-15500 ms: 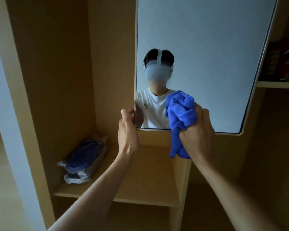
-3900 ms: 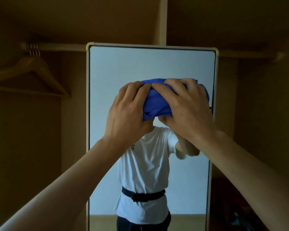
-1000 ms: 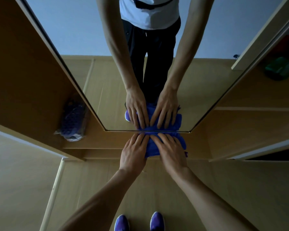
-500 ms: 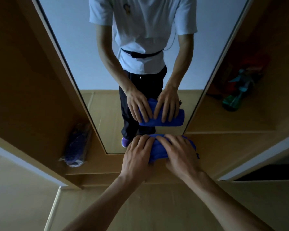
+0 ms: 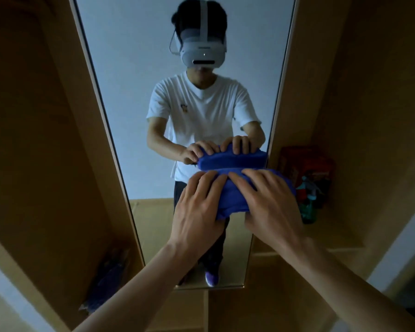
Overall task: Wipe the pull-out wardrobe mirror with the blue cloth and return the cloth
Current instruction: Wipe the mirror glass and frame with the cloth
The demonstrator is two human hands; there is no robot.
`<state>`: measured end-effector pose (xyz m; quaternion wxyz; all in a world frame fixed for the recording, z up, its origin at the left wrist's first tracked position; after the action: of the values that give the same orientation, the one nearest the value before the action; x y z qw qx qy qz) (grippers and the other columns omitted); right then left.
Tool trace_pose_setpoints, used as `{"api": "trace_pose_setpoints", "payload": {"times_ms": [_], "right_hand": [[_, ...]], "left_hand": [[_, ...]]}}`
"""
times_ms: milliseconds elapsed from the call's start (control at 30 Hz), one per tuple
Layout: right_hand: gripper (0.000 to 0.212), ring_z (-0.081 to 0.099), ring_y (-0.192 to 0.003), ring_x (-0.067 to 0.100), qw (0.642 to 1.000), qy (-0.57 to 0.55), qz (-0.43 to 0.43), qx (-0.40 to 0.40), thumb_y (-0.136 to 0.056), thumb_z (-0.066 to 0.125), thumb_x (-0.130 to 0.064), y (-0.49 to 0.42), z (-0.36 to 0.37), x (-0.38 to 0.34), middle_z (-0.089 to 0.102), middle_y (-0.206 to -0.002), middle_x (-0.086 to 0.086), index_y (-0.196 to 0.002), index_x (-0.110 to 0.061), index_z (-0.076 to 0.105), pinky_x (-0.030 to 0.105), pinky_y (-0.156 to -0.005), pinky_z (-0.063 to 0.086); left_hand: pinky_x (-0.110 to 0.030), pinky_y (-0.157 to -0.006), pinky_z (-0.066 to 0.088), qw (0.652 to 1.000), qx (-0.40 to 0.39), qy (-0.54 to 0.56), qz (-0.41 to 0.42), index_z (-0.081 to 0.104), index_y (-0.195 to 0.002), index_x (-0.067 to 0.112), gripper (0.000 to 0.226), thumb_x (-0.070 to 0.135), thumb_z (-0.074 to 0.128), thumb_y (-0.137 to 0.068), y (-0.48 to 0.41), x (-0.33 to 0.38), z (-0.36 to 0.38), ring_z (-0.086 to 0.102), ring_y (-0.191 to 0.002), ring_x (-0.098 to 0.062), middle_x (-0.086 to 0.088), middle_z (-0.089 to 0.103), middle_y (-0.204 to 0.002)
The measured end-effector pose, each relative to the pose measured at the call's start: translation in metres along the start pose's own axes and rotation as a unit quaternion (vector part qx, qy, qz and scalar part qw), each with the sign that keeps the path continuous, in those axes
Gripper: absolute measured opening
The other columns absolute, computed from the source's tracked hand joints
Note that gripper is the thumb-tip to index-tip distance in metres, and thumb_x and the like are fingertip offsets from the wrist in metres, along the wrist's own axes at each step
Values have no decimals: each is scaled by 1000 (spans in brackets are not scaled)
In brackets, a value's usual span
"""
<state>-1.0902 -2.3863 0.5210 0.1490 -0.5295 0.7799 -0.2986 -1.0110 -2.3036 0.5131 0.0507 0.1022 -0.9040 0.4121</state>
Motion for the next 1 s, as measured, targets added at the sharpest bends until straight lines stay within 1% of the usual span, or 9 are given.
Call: {"api": "trace_pose_setpoints", "payload": {"times_ms": [100,233,333,400,500,567,733,833,1000], "right_hand": [[65,51,-121,33,999,15,-10,48,-79,45,-22,-24,-39,5,55,-135,10,-143,-17,48,49,-102,45],[69,52,-122,35,995,40,-15,91,-76,59,-13,-52,-79,15,56,-136,12,-144,-15,50,50,-101,45],[75,53,-121,35,990,61,-17,123,-72,70,-9,-74,-108,24,56,-136,13,-144,-14,50,50,-99,46],[75,53,-120,35,985,76,-22,153,-71,70,-9,-87,-128,28,56,-136,13,-144,-14,50,49,-98,46],[73,52,-119,35,976,101,-36,190,-73,70,-13,-105,-155,34,56,-135,13,-143,-14,49,49,-98,46],[74,52,-118,34,970,117,-44,210,-72,72,-15,-117,-172,38,56,-134,12,-142,-13,48,48,-97,45],[71,52,-117,32,950,165,-60,259,-81,74,-24,-151,-210,47,54,-135,11,-144,-13,44,46,-98,45],[72,53,-117,32,940,176,-64,284,-81,75,-31,-169,-233,49,55,-134,12,-144,-13,45,46,-98,46],[67,54,-115,35,932,183,-69,304,-81,71,-24,-197,-261,50,56,-132,16,-142,-10,46,48,-97,47]], "left_hand": [[-46,-100,50,999,44,-19,25,58,-135,4,61,14,69,-76,-33,12,-30,50,-127,-34,-12,56,-137],[-48,-96,53,994,89,-32,60,59,-134,3,61,23,50,-77,-72,30,-66,51,-125,-35,-13,58,-135],[-52,-100,50,986,128,-45,95,61,-131,2,60,12,59,-72,-101,42,-89,52,-123,-37,-15,58,-133],[-52,-103,46,981,149,-59,111,61,-130,2,61,7,65,-69,-119,49,-102,53,-123,-37,-14,59,-132],[-45,-102,48,972,182,-85,124,61,-131,4,59,10,62,-72,-143,60,-122,53,-124,-36,-13,60,-132],[-46,-99,50,969,192,-86,131,61,-132,3,57,11,58,-75,-158,66,-133,53,-124,-37,-13,59,-133],[-46,-97,51,962,210,-115,131,60,-133,4,60,7,73,-74,-200,76,-161,52,-125,-35,-12,59,-134],[-45,-94,53,955,228,-131,136,60,-133,5,60,7,74,-75,-221,83,-181,53,-124,-34,-11,60,-134],[-42,-96,53,949,244,-154,127,57,-136,9,65,11,74,-74,-253,86,-202,50,-129,-30,-7,57,-137]]}}
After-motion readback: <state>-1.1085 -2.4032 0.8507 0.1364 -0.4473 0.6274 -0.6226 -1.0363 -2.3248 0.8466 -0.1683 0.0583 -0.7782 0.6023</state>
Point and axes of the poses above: each hand's wrist, its own y-axis away from the middle knuckle, its own z-axis out of the palm, x = y × z, the point moved 10 cm from there along -y, towards the middle knuckle
